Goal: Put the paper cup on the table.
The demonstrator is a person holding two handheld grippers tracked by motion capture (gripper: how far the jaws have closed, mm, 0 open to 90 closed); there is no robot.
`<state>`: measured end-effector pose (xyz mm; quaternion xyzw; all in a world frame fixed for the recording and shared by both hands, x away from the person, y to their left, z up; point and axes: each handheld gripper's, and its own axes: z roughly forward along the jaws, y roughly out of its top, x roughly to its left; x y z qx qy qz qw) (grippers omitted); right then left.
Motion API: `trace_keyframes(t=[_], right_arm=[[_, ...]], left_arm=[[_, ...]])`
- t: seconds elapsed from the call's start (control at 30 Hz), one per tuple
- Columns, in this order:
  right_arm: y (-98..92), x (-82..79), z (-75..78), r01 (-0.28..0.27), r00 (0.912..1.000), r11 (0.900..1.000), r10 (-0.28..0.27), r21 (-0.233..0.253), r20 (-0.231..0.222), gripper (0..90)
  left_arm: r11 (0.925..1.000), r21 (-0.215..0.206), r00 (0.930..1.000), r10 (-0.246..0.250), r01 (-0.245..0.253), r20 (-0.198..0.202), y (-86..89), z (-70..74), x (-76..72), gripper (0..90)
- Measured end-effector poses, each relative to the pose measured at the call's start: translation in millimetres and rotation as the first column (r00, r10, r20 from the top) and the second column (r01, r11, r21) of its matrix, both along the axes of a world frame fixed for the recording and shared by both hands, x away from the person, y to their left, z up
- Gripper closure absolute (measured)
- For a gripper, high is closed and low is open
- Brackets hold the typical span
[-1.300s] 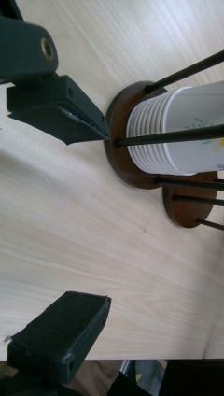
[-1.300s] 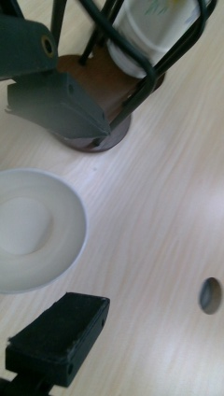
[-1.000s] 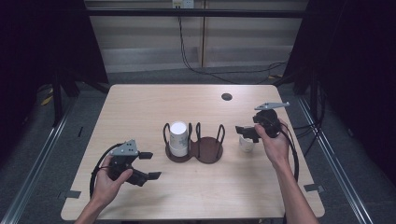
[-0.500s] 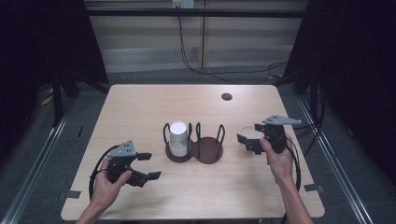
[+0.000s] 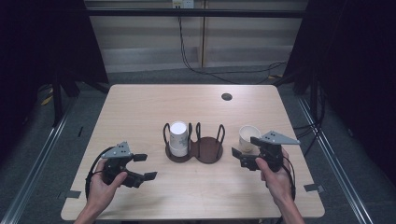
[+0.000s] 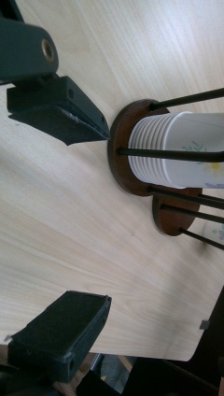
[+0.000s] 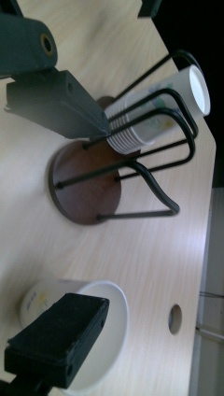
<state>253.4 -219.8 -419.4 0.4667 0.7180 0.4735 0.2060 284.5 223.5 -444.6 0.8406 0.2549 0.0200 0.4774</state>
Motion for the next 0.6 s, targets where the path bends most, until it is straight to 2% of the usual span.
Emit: trace_keyframes(t=[0.1,0.17,0.23,0.27,0.37,0.4,0.47,0.6], right_arm=[[6.9,-6.6,-4.3,-0.013,0.9999,0.999,0.013,-0.037,0.009,13.7],[13.0,-10.9,-6.9,-0.017,0.9996,0.998,0.018,-0.064,0.021,13.6],[17.7,-13.3,-11.3,-0.036,0.9992,0.998,0.037,-0.048,0.016,13.6],[19.8,-14.5,-13.3,-0.036,0.9992,0.998,0.037,-0.053,0.015,13.6],[26.5,-19.2,-25.0,-0.039,0.9992,0.999,0.039,-0.028,0.007,13.6],[27.6,-19.8,-27.8,-0.046,0.9989,0.999,0.046,-0.029,0.001,13.7],[29.4,-21.6,-34.7,-0.046,0.9989,0.999,0.046,-0.013,-0.009,13.7],[34.0,-24.1,-44.1,-0.071,0.9972,0.997,0.07,-0.017,-0.025,13.7]], left_arm=[[0.9998,0.005,0.9998,0.018,-0.018,0.007,-1.9,-2.0,-0.6,17.1],[0.9998,0.005,0.9998,0.019,-0.018,-0.003,-3.5,-5.1,-0.5,17.1],[0.9999,0.002,0.9998,0.016,-0.016,-0.011,-4.6,-7.0,-1.5,17.1],[0.9998,0.017,0.9999,0.013,-0.013,-0.002,-5.2,-7.5,-2.1,17.1],[0.9998,0.013,0.9999,0.016,-0.016,0.002,-5.8,-8.9,-4.0,17.1],[0.9995,0.018,0.9995,0.024,-0.024,0.019,-5.8,-9.5,-5.1,17.1],[0.9997,0.014,0.9998,0.019,-0.019,0.01,-5.5,-10.5,-6.1,17.1],[0.9997,0.012,0.9997,0.022,-0.022,0.01,-1.2,-13.3,-5.1,17.1]])
